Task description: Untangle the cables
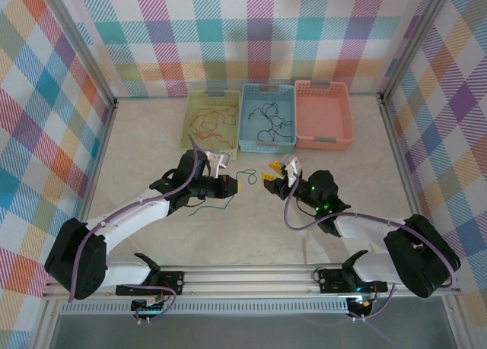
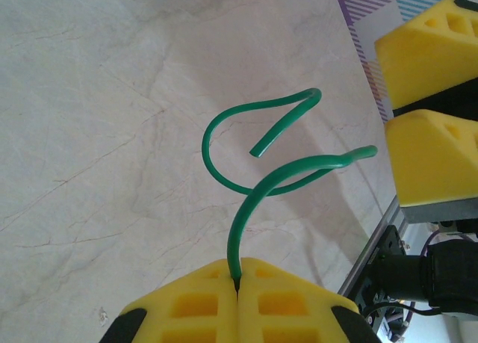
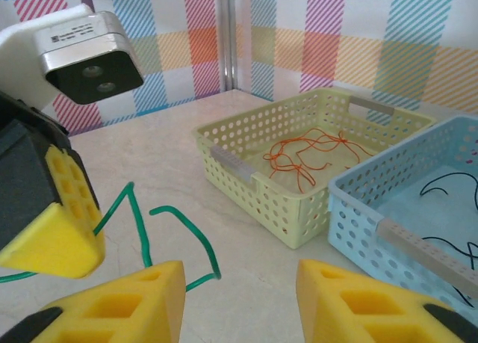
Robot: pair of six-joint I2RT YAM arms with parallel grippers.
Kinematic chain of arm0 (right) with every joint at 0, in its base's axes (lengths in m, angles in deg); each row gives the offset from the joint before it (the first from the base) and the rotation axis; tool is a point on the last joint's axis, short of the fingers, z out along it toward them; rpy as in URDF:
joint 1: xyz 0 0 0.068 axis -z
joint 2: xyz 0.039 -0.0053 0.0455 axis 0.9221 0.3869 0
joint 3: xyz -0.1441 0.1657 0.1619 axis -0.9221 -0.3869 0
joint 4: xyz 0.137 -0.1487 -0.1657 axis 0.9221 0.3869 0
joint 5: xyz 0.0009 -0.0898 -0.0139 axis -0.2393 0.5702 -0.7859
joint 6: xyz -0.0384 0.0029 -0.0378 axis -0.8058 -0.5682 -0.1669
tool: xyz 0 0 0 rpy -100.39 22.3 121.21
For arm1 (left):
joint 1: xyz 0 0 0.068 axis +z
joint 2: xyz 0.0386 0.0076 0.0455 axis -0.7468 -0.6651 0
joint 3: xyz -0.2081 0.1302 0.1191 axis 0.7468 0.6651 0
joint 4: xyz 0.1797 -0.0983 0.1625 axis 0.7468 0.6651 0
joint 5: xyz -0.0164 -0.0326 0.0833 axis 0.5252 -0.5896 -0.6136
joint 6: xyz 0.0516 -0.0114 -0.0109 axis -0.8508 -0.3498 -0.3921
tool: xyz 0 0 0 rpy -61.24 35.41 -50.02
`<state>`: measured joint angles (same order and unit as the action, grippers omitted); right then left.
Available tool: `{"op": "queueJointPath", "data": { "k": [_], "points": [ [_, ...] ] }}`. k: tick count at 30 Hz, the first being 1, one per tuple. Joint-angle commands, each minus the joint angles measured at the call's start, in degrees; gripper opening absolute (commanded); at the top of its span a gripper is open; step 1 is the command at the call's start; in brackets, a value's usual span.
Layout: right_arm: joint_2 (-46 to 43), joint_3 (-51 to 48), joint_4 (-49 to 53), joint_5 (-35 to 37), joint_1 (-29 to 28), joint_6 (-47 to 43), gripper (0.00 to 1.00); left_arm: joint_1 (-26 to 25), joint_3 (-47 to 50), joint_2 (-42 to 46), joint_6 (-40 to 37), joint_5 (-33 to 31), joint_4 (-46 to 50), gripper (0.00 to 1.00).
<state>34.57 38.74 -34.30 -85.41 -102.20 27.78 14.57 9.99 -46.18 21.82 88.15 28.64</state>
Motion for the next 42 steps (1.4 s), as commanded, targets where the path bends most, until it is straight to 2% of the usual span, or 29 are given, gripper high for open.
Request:
{"op": "queueJointPath", "data": {
  "k": [1, 7, 10, 18, 21, 25, 29, 36, 42],
  "points": [
    [-0.18, 0.04, -1.25, -0.44, -0.11, 0.02, 0.44, -0.26, 0.86, 1.27, -0.75, -0.14, -0.86, 0.0],
    [2.23, 2.01, -1.29, -9.28, -0.2, 0.76, 0.5, -0.28, 0.81, 0.94, -1.15, -0.51, -0.56, 0.0],
    [2.92, 2.02, -1.48, -7.16, -0.14, 1.0, 0.52, -0.27, 0.68, 1.13, -1.78, 0.66, -0.44, 0.0],
    [-2.93, -1.8, -2.91, 0.89, -0.03, 0.12, 0.38, -1.72, 0.81, 4.32, -9.01, 3.04, -0.45, 0.0],
    [-3.66, -1.97, -3.3, -1.23, 0.26, -0.35, 0.37, -2.47, -0.11, 7.18, -14.58, 1.4, 1.26, 0.0],
    [-3.82, -1.0, -2.51, -8.98, 0.25, -1.36, 0.45, -2.61, -0.22, 9.89, -18.73, 2.48, 1.14, 0.0],
    [-3.93, -1.8, -5.83, -12.35, 0.24, -0.99, 0.52, -2.56, -0.13, 10.49, -20.31, 3.7, 2.01, 0.0],
    [-4.02, -1.57, -5.59, -12.71, 0.16, -0.93, 0.57, -2.56, -0.86, 8.02, -19.62, 5.18, 3.52, 0.0],
    [-3.38, -0.77, -4.33, -12.81, 0.16, -0.83, 0.55, -2.91, -1.09, 6.68, -19.35, 7.75, 3.52, 0.0]
  ]
}}
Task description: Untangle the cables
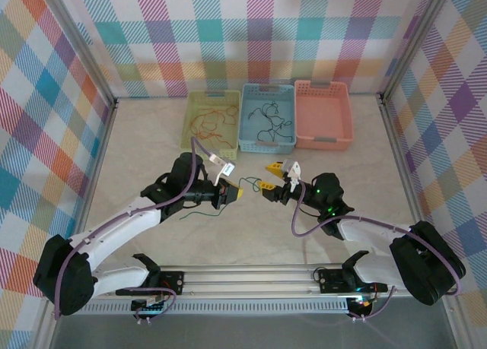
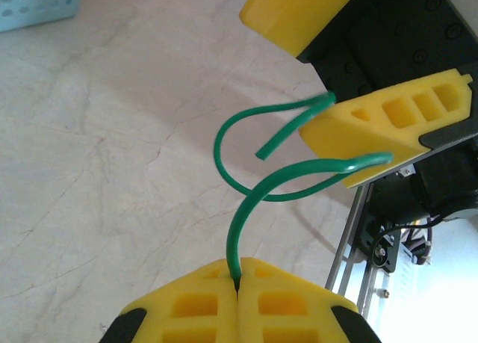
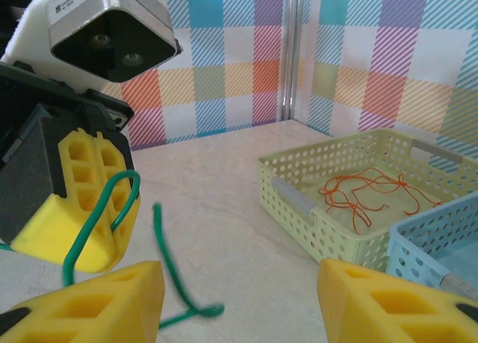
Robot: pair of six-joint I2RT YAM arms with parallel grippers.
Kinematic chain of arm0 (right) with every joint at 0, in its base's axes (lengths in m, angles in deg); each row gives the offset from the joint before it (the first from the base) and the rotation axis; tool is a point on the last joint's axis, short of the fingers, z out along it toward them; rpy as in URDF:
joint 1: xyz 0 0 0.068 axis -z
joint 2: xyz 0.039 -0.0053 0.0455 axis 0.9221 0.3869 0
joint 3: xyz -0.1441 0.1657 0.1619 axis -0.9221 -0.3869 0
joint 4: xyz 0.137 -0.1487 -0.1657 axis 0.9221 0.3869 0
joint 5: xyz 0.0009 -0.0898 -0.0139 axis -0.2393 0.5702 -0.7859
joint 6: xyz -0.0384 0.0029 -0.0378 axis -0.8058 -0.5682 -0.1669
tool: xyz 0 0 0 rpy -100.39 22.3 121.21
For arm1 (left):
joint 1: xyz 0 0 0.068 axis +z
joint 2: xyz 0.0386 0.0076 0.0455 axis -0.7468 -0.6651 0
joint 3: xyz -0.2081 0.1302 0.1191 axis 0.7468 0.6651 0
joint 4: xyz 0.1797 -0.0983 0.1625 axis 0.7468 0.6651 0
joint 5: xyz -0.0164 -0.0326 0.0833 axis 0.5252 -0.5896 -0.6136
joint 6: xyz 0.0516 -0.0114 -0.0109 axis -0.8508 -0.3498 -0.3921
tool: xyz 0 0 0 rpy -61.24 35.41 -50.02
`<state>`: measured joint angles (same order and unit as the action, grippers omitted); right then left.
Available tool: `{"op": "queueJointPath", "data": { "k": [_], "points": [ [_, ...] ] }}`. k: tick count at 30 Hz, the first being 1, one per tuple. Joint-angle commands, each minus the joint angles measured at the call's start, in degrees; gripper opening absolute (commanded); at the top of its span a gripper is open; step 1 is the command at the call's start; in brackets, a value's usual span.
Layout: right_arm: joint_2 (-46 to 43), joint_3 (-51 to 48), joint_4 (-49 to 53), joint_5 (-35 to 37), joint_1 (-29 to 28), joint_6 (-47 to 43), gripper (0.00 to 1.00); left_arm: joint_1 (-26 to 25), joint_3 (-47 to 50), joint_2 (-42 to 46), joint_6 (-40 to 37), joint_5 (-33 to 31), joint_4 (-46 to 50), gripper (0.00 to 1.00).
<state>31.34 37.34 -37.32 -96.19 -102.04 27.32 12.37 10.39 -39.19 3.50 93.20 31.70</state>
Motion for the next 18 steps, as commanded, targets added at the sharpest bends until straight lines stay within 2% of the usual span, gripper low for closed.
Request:
{"op": "queueJointPath", "data": {
  "k": [1, 11, 16, 18],
  "points": [
    [0.08, 0.96, -1.0, -2.68, 0.01, -0.37, 0.54, -0.79, -1.44, -0.45, -0.96, 2.93, 0.35, 0.0],
    [2.79, 2.69, -0.03, -7.49, 0.0, -0.2, 0.33, -1.32, -1.74, -1.56, -0.5, 4.03, 0.37, 0.0],
    [3.39, 3.39, 0.32, -5.55, 0.0, 2.25, 0.09, -1.59, -1.45, -2.19, -0.55, 2.65, 0.78, 0.0],
    [3.87, 3.31, -0.43, -2.4, 0.0, 4.36, 0.04, -1.67, -1.17, -1.63, -0.46, 2.46, 0.68, 0.0]
  ]
}}
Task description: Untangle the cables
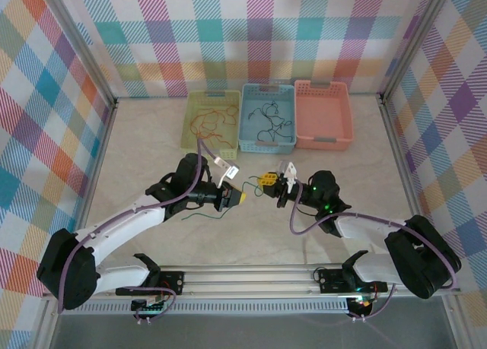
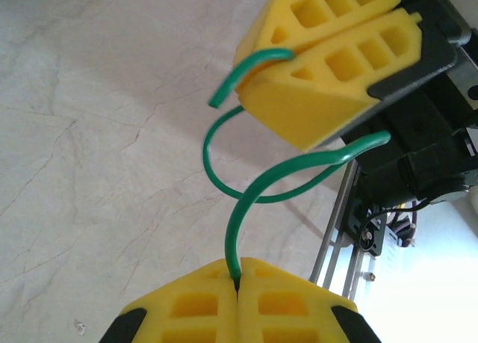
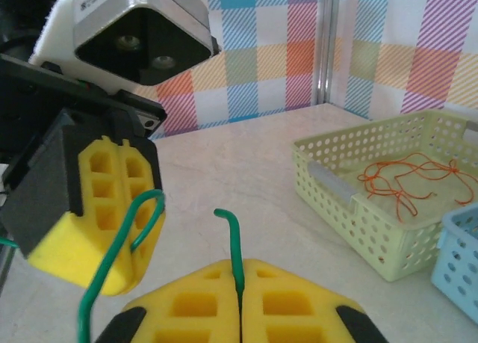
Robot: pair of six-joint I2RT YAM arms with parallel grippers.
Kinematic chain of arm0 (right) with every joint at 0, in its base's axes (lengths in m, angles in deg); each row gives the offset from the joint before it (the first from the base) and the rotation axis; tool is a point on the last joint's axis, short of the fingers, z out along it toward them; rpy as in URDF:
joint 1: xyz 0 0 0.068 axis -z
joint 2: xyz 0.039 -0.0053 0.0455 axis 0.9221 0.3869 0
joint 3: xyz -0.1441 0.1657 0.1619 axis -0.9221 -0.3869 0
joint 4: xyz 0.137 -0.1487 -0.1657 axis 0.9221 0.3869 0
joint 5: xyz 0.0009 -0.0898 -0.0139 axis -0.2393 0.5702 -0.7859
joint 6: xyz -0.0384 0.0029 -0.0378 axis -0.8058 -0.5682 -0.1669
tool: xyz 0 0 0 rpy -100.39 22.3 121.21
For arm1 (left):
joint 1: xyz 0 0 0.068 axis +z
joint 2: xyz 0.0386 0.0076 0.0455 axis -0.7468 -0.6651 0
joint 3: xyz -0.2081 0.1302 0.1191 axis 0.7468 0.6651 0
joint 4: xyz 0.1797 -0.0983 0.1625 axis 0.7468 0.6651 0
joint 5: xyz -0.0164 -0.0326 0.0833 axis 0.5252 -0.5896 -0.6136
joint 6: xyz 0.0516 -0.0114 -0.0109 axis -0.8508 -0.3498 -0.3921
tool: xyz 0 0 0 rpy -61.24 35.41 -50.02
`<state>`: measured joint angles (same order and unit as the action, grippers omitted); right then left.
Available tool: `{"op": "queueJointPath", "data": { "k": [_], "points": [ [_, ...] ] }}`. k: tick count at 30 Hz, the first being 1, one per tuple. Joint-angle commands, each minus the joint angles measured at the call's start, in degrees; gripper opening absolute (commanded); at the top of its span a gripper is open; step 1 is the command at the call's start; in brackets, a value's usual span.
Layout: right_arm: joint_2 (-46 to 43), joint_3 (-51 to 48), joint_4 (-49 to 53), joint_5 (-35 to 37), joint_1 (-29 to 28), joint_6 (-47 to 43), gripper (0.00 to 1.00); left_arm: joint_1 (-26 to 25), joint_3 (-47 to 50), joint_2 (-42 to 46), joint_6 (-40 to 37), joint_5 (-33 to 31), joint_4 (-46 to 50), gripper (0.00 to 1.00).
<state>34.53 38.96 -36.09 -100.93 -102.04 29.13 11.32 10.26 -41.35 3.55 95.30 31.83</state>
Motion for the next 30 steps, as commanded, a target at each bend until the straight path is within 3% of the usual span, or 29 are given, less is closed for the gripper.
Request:
{"op": "queueJointPath", "data": {
  "k": [1, 5, 15, 21, 26, 29, 30],
  "points": [
    [0.75, 1.76, -1.52, 5.42, 0.01, 4.76, 0.01, -0.6, -0.99, 1.04, -0.38, 0.01, 0.64, 0.0],
    [0.26, 1.62, 0.36, 16.98, 0.89, 12.5, 0.0, -1.21, 0.69, 5.44, 0.45, -2.26, 0.42, 0.0],
    [3.6, 4.98, 15.16, 30.45, 7.91, 36.57, 0.0, -2.88, 7.63, 22.53, 2.78, -7.44, -2.55, 0.0],
    [5.44, 5.28, 19.16, 30.69, 11.05, 43.39, 0.0, -3.17, 9.42, 28.15, 3.23, -7.55, -6.08, 0.0],
    [5.44, 5.24, 17.7, 28.61, 11.34, 42.47, 0.0, -3.15, 9.1, 27.86, 3.28, -8.73, -6.77, 0.0],
    [3.05, 4.87, 17.06, 27.0, 11.35, 38.72, 0.33, -3.17, 7.93, 26.58, 3.47, -10.8, -5.22, 0.0],
    [1.78, 4.63, 17.09, 26.73, 11.34, 37.21, 0.34, -3.17, 7.45, 26.1, 3.52, -11.82, -4.33, 0.0]
  ]
}}
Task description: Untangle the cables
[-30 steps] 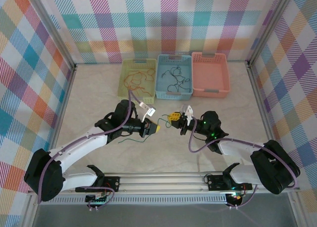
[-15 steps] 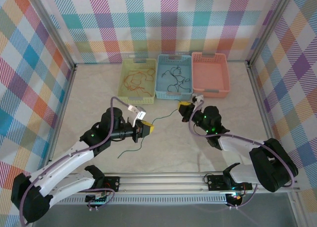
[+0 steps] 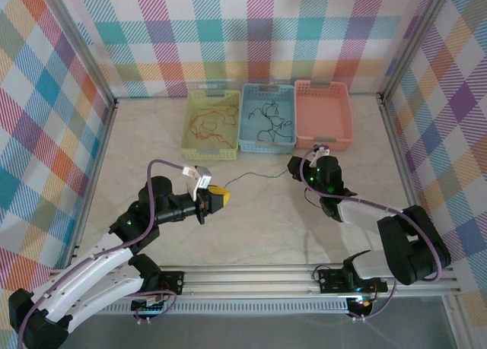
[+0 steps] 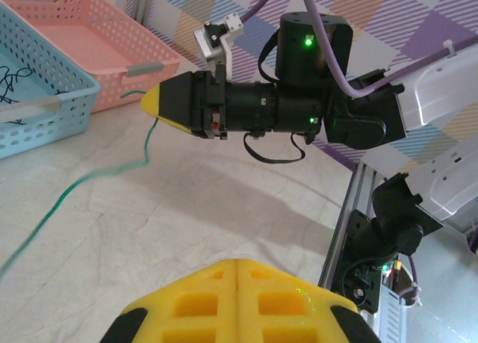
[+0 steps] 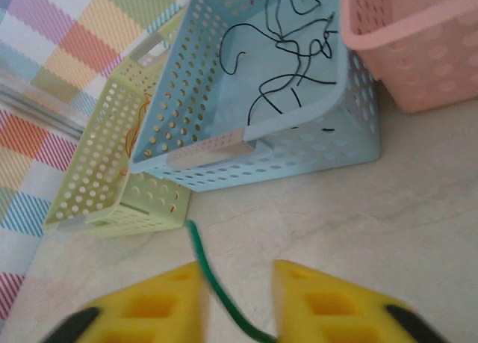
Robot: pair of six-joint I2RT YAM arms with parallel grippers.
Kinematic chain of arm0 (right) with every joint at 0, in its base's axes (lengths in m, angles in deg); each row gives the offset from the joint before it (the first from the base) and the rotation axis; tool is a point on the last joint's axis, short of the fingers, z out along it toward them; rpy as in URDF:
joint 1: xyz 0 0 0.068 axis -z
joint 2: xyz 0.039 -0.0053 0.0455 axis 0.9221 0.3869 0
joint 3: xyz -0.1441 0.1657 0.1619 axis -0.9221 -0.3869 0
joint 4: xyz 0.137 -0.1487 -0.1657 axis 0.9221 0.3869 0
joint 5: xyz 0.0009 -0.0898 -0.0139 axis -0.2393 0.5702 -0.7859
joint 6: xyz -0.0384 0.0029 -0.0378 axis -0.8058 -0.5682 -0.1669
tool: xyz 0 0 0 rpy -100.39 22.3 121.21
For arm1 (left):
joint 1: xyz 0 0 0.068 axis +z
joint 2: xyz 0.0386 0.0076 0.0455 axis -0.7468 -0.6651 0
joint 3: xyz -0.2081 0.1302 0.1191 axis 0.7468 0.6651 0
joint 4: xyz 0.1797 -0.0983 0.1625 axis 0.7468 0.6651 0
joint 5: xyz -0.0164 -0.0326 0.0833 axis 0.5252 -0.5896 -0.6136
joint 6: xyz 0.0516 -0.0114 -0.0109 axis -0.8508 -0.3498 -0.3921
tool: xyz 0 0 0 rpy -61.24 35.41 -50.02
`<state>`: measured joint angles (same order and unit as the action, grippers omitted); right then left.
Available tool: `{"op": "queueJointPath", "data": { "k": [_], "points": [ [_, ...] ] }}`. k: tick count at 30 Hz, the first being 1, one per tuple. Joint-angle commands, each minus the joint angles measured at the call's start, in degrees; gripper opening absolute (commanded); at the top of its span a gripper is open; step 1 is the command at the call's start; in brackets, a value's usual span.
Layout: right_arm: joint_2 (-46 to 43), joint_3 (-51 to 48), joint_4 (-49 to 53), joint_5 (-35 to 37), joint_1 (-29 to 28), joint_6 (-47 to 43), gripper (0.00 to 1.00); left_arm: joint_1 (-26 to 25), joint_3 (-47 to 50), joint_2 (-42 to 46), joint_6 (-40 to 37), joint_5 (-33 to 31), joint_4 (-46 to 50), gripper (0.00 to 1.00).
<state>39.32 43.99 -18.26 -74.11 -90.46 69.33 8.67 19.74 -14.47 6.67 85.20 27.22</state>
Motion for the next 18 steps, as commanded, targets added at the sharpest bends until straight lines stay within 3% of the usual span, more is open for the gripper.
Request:
{"op": "queueJointPath", "data": {
  "k": [1, 5, 7, 12, 15, 18],
  "points": [
    [-4.04, -0.79, -2.59, -0.16, -0.24, -3.88, 0.33, -0.53, -2.31, -1.09, 0.5, -2.57, 0.81, 0.0],
    [-7.08, -2.29, -3.03, 1.53, -0.24, -4.25, 0.11, -0.54, -2.78, -2.49, 0.92, -4.82, 0.94, 0.0],
    [-6.97, -2.18, -2.88, 1.57, -0.24, -4.74, 0.09, -0.52, -3.83, -4.21, 1.15, -5.27, 1.64, 0.0],
    [-4.66, -0.03, -0.22, -0.32, -0.25, -8.0, 0.26, -0.53, -7.43, -9.46, 3.52, -12.26, 6.83, 0.02],
    [-0.28, 5.3, 4.93, -9.09, -0.48, -13.27, 0.34, -0.53, -7.23, -10.4, 5.91, -17.02, 7.35, 0.1],
    [4.18, 9.79, 8.84, -12.33, -2.49, -18.07, 0.39, -0.52, -6.8, -10.03, 7.66, -20.0, 8.26, 0.23]
  ]
}}
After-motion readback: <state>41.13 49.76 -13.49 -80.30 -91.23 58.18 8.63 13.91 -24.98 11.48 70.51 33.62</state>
